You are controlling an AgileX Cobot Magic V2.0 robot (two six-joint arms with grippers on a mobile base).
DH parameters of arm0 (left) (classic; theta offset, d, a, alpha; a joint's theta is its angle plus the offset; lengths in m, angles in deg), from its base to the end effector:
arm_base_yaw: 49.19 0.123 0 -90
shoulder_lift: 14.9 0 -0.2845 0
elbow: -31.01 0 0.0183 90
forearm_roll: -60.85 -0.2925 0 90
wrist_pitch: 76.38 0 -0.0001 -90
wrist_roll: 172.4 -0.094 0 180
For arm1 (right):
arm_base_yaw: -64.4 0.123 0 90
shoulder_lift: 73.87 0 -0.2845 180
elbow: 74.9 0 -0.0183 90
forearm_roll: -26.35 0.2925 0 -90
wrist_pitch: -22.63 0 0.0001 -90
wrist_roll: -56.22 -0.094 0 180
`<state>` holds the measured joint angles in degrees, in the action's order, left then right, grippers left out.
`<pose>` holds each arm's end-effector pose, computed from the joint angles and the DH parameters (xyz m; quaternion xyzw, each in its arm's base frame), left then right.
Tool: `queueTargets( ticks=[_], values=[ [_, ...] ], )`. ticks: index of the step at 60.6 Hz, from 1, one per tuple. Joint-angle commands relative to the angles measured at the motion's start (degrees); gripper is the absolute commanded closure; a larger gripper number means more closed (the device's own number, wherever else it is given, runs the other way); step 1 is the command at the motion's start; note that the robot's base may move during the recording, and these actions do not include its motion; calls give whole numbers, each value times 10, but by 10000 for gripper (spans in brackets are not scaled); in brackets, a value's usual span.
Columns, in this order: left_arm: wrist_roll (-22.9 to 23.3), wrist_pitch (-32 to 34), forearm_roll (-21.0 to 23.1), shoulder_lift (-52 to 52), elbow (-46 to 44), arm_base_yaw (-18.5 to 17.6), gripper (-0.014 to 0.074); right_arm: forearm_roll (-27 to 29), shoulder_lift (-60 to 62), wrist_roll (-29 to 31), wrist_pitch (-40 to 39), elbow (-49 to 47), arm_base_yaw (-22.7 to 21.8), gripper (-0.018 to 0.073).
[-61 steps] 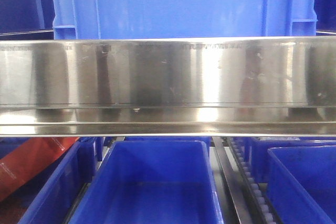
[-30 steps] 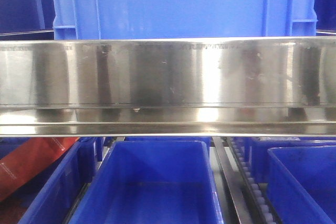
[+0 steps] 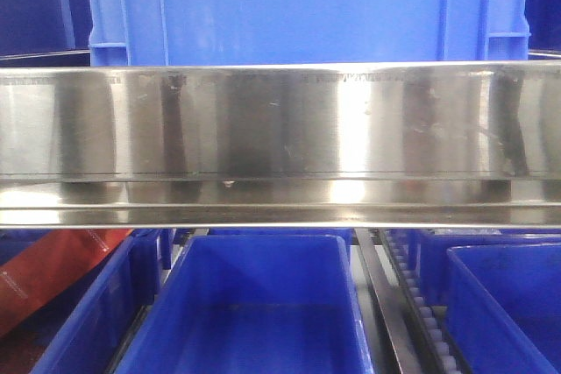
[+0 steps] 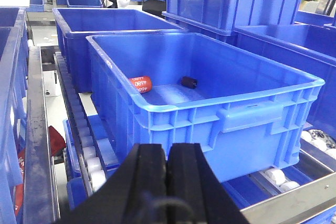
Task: Place cylindrical capacitor in blue bin on shelf
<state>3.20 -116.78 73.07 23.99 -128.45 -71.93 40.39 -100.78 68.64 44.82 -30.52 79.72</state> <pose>0.0992 -0.0556 0.4512 0.1614 0.7436 -0.2057 0.6154 0.1047 0.0376 0.3581 -0.1240 0.7139 0.1283 0.6771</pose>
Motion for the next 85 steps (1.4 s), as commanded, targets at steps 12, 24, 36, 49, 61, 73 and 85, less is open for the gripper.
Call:
queueTargets(
  ticks=[12, 24, 36, 49, 61, 73, 85],
  values=[
    [3, 9, 1, -4, 0, 3, 707, -5, 4, 2, -17, 2, -3, 721],
    [3, 9, 1, -4, 1, 3, 707, -5, 4, 2, -17, 2, -3, 721],
    [3, 14, -42, -9, 19, 3, 707, -5, 4, 2, -17, 2, -3, 721],
    [3, 145, -70, -88, 177, 58, 707, -5, 4, 2, -17, 2, -3, 721],
    [3, 314, -73, -180, 371, 118, 707, -5, 4, 2, -17, 2, -3, 721],
    [3, 387, -76, -277, 527, 147, 707, -5, 4, 2, -17, 2, -3, 721],
    [3, 362, -103, -311, 567, 161, 707, -5, 4, 2, -15, 2, -3, 721]
  ],
)
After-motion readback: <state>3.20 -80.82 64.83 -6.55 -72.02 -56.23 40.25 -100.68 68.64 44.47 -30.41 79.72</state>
